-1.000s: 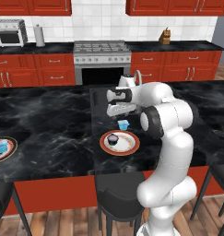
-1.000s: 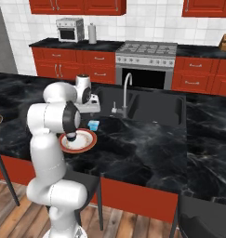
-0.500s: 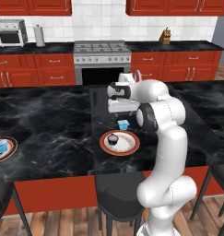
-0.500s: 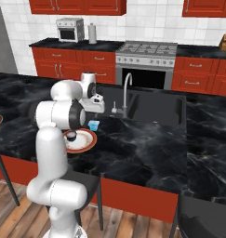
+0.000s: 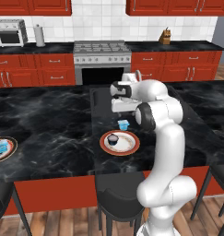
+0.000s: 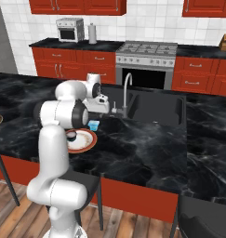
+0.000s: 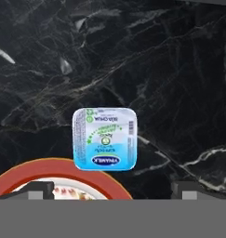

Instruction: Place two yogurt containers on each plate.

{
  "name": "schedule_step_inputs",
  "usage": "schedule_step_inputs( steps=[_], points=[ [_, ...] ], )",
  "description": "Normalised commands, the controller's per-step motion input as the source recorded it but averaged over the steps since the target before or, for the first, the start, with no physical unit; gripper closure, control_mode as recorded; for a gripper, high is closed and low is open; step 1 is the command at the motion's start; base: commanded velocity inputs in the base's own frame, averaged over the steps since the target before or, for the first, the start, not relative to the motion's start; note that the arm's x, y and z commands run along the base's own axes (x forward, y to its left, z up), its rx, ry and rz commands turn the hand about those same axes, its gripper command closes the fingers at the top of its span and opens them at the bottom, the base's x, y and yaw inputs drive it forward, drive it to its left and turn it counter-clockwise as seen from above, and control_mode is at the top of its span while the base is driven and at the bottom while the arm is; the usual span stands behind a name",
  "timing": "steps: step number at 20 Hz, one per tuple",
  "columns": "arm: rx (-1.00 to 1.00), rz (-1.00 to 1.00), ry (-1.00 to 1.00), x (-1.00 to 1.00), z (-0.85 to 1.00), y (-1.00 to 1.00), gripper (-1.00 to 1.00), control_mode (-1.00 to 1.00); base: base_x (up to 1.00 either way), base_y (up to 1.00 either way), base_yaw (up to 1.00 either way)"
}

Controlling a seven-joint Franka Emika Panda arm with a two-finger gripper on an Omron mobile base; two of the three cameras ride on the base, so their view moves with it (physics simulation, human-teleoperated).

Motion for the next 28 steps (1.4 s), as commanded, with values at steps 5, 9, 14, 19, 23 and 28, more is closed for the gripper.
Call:
schedule_step_inputs(
  steps=[5,9,14,19,23,28],
  points=[
    [0.0,0.02,0.03,0.13,-0.35,0.14,-1.0,-1.0,0.0,0.0,0.0],
    [0.0,0.01,0.02,0.44,-0.11,0.03,-1.0,-1.0,0.0,0.0,0.0],
    [0.0,0.0,0.04,0.28,-0.06,-0.01,-1.0,-1.0,0.0,0.0,0.0],
    [0.0,0.0,0.04,0.0,-0.2,0.0,-1.0,-1.0,0.0,0.0,0.0],
    [0.0,0.0,0.04,-0.02,-0.33,0.0,-1.0,-1.0,0.0,0.0,0.0],
    [0.0,0.0,0.01,-0.26,-0.12,0.0,-1.0,-1.0,0.0,0.0,0.0]
  ],
)
